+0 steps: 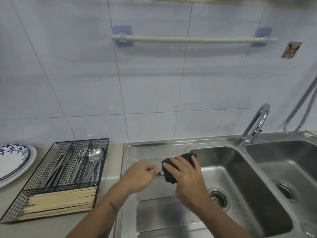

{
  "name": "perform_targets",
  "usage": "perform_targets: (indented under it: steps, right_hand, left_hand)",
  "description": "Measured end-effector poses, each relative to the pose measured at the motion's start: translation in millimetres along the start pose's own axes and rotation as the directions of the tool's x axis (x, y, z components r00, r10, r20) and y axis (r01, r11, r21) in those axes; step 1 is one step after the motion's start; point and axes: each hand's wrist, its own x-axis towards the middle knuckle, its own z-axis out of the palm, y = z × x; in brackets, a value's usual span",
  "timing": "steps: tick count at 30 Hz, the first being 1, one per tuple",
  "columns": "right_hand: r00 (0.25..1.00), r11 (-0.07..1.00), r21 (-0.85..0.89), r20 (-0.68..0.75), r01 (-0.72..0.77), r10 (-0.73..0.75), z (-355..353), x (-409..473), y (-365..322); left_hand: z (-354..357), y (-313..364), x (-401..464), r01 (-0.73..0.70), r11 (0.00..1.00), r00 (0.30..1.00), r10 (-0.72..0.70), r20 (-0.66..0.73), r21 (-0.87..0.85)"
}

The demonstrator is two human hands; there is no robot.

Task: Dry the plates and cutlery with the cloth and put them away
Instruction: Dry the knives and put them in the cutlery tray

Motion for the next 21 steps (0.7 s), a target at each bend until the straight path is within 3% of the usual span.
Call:
perform_targets:
  steps: [3, 6, 9, 13, 17, 21]
  right_hand:
    - [0.998, 1.0, -0.005, 0.056, -0.016, 0.016, -2, -1, 7]
    - [0.968, 0.971, 0.015, 0.08, -0.238, 0.236, -8, -1, 24]
    - [0.929, 0.912, 0.179, 0.026, -0.368, 0.369, -14, 4, 34]
    - [0.912, 0.837, 0.409, -0.025, -0.364, 0.409, -22, 14, 28]
    - [0.959, 0.866, 0.435, -0.019, -0.247, 0.283, -19, 25, -2]
    - [0.988, 0.961, 0.228, 0.032, -0.156, 0.152, 4, 15, -23]
  left_hand:
    - [2, 2, 7, 0.017, 0.999, 1.0, -0.017, 0.012, -0.038]
    - [10, -8, 8, 0.066, 0.995, 0.998, -0.066, 0.012, -0.078]
    - [19, -18, 6, 0.15, 0.95, 0.978, -0.184, -0.101, -0.272]
    - [25, -13, 11, 0.175, 0.846, 0.932, -0.307, -0.191, -0.504]
    - [26, 7, 16, 0.192, 0.631, 0.905, -0.41, -0.113, -0.752]
    - [22, 13, 18, 0.158, 0.348, 0.886, -0.463, -0.022, -0.924]
